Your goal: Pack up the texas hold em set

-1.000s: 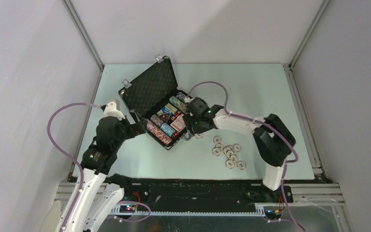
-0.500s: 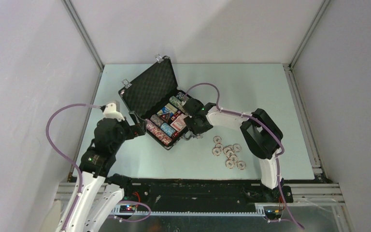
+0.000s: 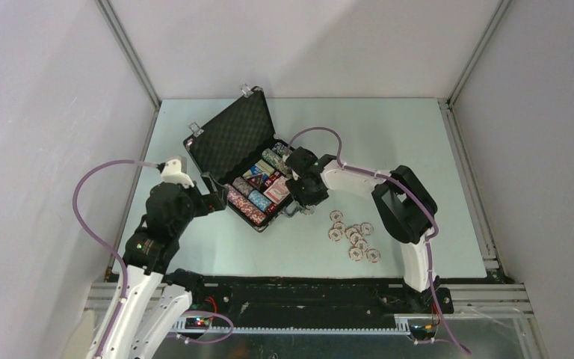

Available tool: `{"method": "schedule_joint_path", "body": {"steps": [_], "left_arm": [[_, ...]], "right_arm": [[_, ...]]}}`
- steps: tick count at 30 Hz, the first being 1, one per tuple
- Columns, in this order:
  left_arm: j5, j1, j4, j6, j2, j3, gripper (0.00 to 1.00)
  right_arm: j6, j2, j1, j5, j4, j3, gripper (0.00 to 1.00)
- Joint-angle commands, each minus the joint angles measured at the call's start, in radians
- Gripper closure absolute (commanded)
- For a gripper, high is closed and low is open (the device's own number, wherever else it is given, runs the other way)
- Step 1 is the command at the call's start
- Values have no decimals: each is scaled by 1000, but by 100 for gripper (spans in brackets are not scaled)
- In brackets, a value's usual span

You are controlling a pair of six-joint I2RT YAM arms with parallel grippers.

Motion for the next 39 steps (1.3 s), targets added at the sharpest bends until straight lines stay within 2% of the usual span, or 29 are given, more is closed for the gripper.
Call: {"method": "schedule_joint_path", "body": {"steps": [1,6,14,17,24,31,39], "left_arm": [[24,9,14,26,-1,1,2],[29,9,13,26,0,0,2],[36,10,13,24,1,-2,2],[37,9,13,24,4,-2,2],[43,9,14,24,6,-2,2],[42,9,14,26,4,-4,2],[49,9,18,21,8,-8,2]], "right_arm": [[0,93,-2,-49,-73,-30,44],[19,99,24,58,-110,-20,46],[19,110,33,45,-152,-20,54],[18,103,36,54,-169,-20,60],[46,-34,4,53,-179,-24,66],[46,-190,-43,34,-140,-4,66],[35,-167,-65,-28,-97,124,67]]}}
